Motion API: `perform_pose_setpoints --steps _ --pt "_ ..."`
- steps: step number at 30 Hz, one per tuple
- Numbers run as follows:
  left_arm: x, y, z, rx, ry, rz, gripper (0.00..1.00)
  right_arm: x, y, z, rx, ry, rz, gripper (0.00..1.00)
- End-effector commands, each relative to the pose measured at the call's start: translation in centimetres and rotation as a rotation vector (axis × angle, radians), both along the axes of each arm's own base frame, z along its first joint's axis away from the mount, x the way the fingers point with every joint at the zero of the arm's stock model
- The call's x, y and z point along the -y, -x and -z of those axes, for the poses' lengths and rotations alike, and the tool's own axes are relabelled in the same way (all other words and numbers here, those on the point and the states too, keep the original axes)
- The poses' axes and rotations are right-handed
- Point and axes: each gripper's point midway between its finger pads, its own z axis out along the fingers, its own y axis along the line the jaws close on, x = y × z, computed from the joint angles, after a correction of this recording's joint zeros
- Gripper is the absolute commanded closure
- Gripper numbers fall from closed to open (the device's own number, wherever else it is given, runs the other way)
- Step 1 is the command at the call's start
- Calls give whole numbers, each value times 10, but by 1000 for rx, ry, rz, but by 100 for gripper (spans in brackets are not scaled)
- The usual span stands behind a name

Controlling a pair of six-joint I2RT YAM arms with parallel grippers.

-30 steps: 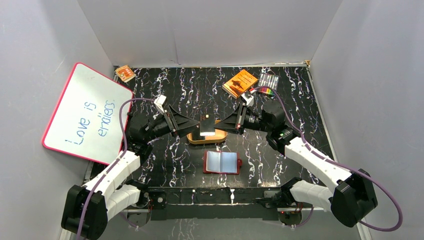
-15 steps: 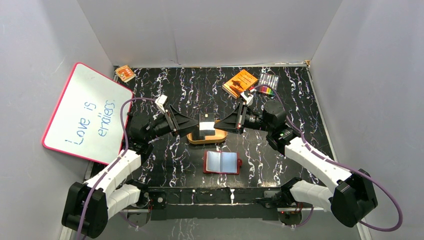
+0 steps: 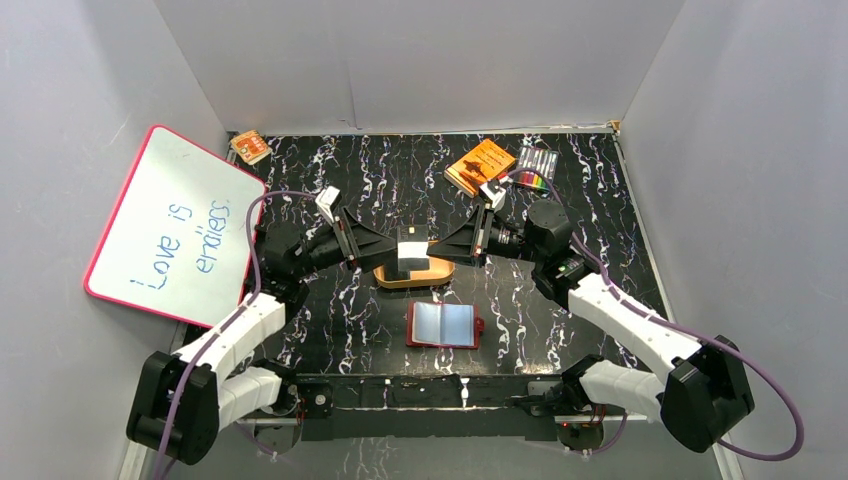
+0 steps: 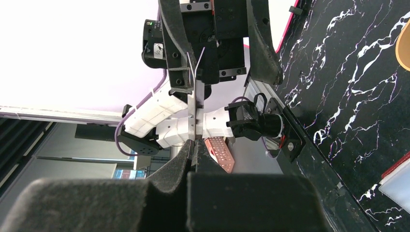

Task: Put the credit cards into the card holder
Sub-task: Pick up the credit card from the storage box.

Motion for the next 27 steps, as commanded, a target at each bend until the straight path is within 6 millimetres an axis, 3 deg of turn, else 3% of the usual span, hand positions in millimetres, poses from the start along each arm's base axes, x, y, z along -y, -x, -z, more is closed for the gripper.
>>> perform_pose_setpoints --steps 1,9,12,23,27 --pt "6 10 -29 114 34 84 31 -3 4 -9 46 -40 -28 100" --pt "15 17 -38 148 55 136 37 -7 0 -4 40 -36 -30 100" --pt "15 18 -40 153 63 139 46 -8 -1 -2 37 -35 -31 100" --pt "13 14 -29 117 73 101 97 -5 -2 13 22 -17 0 100" --pt "10 9 -21 93 65 74 100 -5 -5 23 9 -2 10 100"
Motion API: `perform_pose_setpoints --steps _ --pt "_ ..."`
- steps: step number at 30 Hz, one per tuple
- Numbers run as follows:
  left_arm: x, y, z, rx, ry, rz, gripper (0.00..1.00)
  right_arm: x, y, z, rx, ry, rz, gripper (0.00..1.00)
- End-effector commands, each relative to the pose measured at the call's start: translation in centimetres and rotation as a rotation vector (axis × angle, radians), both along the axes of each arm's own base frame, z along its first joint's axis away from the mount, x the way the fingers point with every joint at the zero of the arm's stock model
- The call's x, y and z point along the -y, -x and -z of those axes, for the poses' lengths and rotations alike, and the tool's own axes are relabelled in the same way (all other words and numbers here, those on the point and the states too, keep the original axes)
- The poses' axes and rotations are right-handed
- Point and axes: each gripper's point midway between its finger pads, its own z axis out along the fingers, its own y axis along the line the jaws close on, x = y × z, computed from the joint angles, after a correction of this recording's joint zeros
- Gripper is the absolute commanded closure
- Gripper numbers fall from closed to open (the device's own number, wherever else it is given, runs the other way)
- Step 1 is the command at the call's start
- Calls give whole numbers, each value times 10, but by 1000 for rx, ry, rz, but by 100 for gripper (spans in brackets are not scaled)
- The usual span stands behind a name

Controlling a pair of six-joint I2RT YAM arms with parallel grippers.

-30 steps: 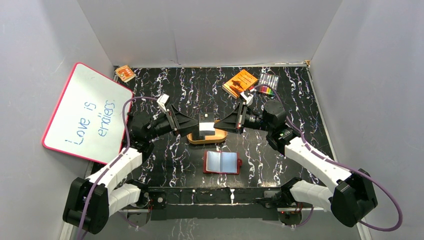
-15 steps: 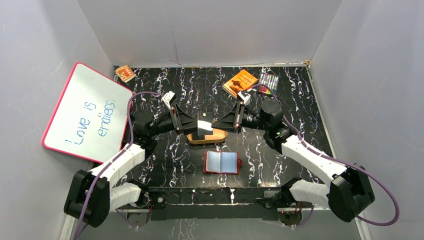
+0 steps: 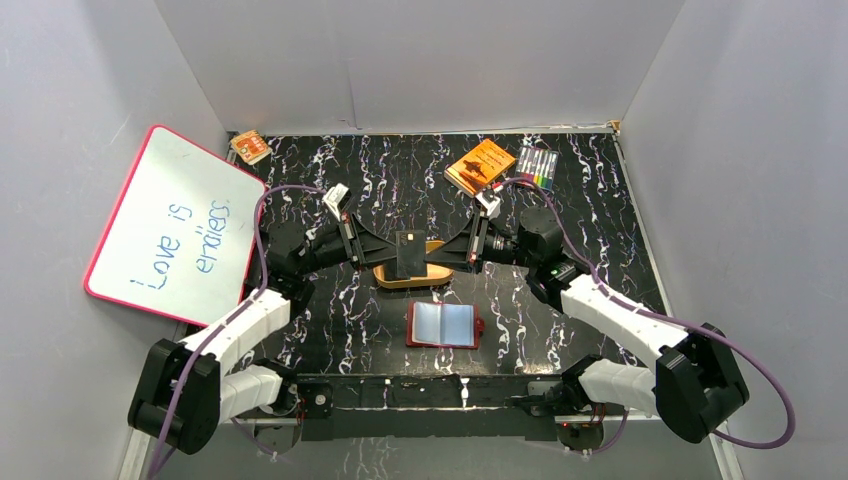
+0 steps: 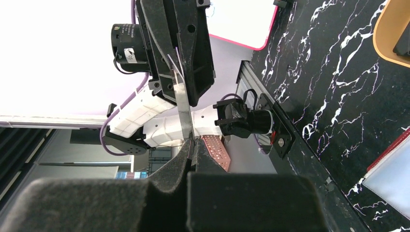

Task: Put the credit cards into the card holder
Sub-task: Pick up the credit card from the storage box.

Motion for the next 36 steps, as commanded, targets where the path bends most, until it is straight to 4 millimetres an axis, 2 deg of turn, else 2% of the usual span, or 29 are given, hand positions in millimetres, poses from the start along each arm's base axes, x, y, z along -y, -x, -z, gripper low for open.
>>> perform_pose_setpoints --steps 1,12,21,31,36 --pt "-5 -4 -1 29 15 -33 100 0 -2 -6 50 -26 13 100" --pt "-11 -20 13 -22 5 -73 100 -2 -12 4 25 -24 19 100" --pt "-10 -25 17 -37 2 -68 100 -5 -17 7 16 -33 6 82" --pt "-11 -26 20 -44 1 -69 100 -8 -20 9 10 -36 1 67" --pt "-11 -26 20 -45 1 -70 100 -8 -20 7 7 -38 -6 70"
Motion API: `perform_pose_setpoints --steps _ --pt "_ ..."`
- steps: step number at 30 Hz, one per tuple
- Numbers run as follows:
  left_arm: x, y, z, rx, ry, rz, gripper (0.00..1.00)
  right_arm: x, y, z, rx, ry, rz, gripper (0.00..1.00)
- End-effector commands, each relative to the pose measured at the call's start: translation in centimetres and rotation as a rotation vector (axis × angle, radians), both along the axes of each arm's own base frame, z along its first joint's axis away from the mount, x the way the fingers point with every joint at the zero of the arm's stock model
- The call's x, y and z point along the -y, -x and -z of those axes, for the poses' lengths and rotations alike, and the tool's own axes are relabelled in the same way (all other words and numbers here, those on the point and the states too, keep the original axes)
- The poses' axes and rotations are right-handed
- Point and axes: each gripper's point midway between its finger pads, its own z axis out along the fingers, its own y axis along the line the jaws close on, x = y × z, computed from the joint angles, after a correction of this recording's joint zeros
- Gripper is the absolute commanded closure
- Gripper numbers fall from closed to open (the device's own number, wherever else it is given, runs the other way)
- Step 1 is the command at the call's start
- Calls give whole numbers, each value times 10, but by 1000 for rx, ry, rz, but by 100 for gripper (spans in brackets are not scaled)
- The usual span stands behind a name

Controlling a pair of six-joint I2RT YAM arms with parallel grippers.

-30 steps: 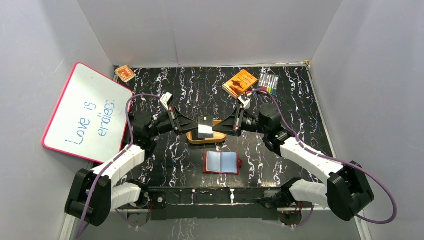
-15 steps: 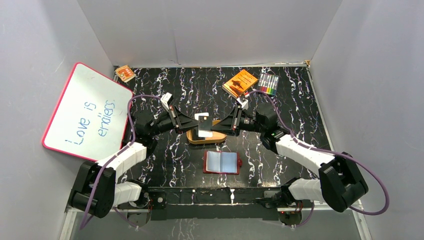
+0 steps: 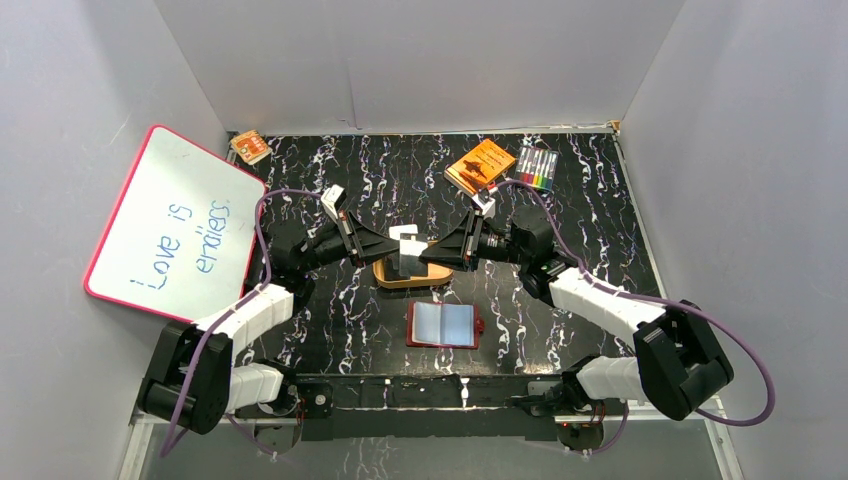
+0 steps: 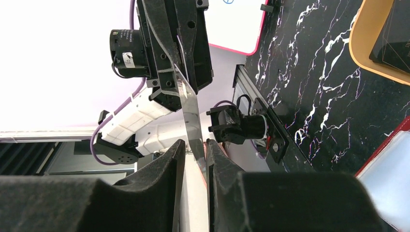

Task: Put the credit cards into the card holder
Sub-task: Pick up the credit card from the storage box, then place the credit card in the storage box.

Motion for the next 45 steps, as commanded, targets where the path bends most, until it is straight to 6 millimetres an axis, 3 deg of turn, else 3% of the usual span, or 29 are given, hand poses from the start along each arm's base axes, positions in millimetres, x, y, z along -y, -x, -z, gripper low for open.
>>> perform_pose_setpoints --steps 1,9,19,24,31,38,45 --pt "-2 1 -9 51 16 3 100 -2 -1 -18 63 -47 -20 72" --pt "-3 3 -6 49 12 0 100 3 4 -19 69 -49 -7 100" --pt "-31 -14 19 39 -98 -83 100 38 10 -7 101 79 77 100" --pt "-50 -40 85 -106 -483 -151 100 62 3 27 137 386 139 100" --pt "-55 -51 137 -291 -614 -130 100 66 2 40 134 434 141 100" --pt "-45 -56 158 -317 -660 -94 100 65 0 41 150 425 140 100" --pt "-41 -68 164 -298 -653 -119 100 65 0 37 167 415 141 100"
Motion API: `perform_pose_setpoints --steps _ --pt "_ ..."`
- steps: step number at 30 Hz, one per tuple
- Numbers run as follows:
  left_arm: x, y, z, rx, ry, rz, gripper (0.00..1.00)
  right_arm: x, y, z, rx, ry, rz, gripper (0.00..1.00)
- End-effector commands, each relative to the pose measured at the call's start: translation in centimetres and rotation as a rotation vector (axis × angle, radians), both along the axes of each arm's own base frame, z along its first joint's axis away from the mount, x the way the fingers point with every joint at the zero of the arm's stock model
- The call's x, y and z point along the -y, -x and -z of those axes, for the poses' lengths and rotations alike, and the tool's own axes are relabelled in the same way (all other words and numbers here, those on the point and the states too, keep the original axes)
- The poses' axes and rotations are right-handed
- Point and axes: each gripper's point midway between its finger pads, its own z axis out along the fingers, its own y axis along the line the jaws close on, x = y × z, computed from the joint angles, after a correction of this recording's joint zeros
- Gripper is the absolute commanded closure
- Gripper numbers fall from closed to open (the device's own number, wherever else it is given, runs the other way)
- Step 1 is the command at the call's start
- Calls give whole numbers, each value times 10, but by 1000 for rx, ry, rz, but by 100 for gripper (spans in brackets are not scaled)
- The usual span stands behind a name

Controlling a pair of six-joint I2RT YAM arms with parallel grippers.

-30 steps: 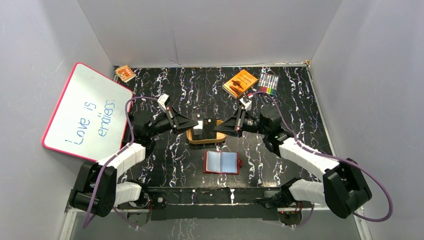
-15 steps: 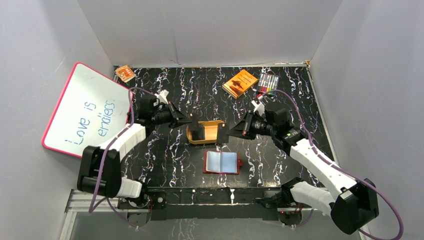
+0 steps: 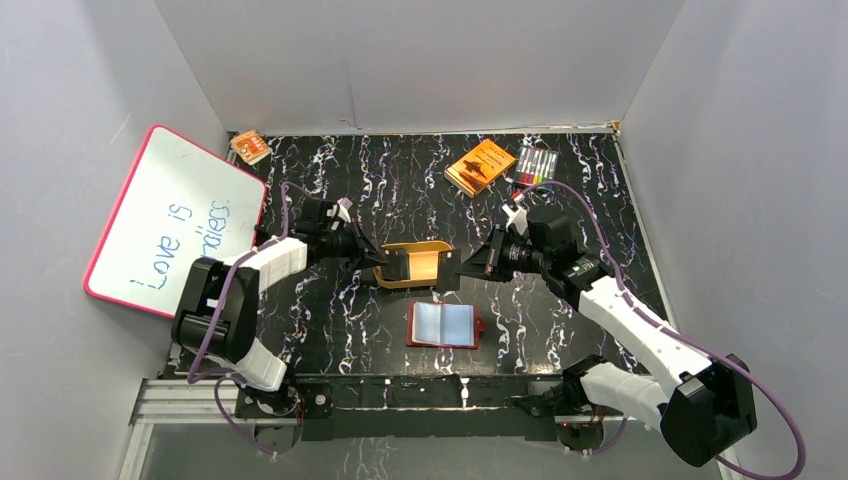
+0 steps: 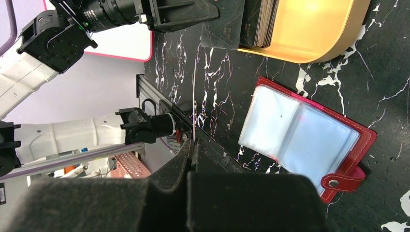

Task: Put the credit cards into the card holder
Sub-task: Place the credit card in the storage box, then insert the credit card into the card holder.

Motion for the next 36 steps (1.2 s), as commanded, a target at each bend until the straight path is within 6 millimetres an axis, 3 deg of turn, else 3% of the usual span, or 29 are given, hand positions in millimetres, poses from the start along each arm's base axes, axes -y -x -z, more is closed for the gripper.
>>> perform_pose_setpoints --steps 1,4,6,12,18,19,20,23,27,32,36 --pt "3 -14 -3 45 -3 -3 100 0 -4 -12 61 -16 0 100" --pt "4 -17 0 42 -5 3 99 0 -3 -9 55 -14 -2 100" --pt "5 -16 2 33 -2 10 94 0 -3 -8 54 -13 -2 100" --pt "1 -14 -10 65 -10 -6 58 1 0 -6 50 -7 -10 100" --pt "-16 -8 -43 130 -76 -87 38 4 5 5 26 36 -31 100" --pt "-18 -3 -50 157 -86 -102 23 6 7 9 20 47 -36 100" --pt "-19 3 -57 180 -93 -112 17 6 8 13 14 57 -41 100" --pt "-15 27 -73 239 -125 -108 14 8 14 29 -16 78 -59 100" --pt "5 64 -73 255 -136 -62 15 8 24 52 -58 105 -84 100" --pt "32 98 -52 223 -156 21 24 1 37 74 -108 134 -117 100" --pt "48 112 -30 185 -194 76 31 1 40 91 -144 152 -92 100"
